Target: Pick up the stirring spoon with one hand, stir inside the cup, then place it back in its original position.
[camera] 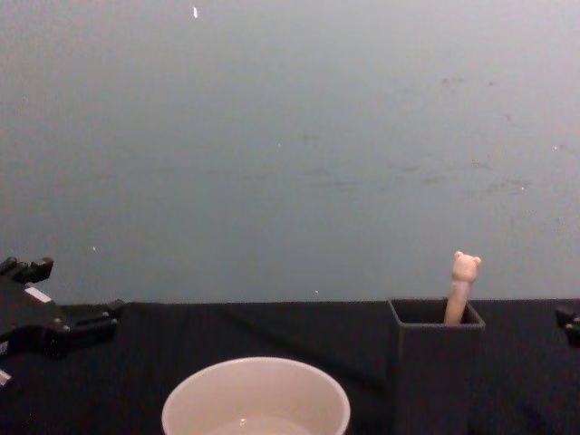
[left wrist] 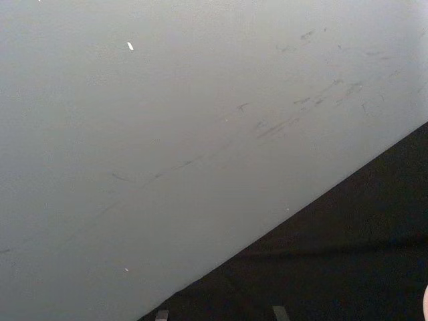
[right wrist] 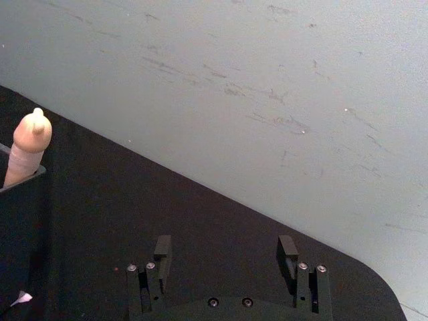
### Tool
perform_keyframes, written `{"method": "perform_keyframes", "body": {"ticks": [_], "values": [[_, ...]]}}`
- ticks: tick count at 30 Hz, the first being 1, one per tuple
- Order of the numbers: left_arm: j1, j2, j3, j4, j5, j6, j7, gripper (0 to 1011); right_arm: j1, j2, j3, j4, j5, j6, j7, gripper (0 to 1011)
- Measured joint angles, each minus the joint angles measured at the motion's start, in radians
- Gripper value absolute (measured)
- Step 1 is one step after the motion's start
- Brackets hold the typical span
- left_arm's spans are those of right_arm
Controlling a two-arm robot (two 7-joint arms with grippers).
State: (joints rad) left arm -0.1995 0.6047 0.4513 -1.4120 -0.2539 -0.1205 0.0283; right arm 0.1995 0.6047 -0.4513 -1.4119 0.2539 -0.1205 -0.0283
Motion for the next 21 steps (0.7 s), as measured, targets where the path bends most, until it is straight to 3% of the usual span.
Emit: {"method": "perform_keyframes", "body": {"ticks": [21], "values": [[0.000, 0.000, 0.000, 0.000, 0.000, 0.000, 0.000, 1001, 0.000, 0.000, 0.000, 0.000, 0.000, 0.000, 0.000, 1002]]}}
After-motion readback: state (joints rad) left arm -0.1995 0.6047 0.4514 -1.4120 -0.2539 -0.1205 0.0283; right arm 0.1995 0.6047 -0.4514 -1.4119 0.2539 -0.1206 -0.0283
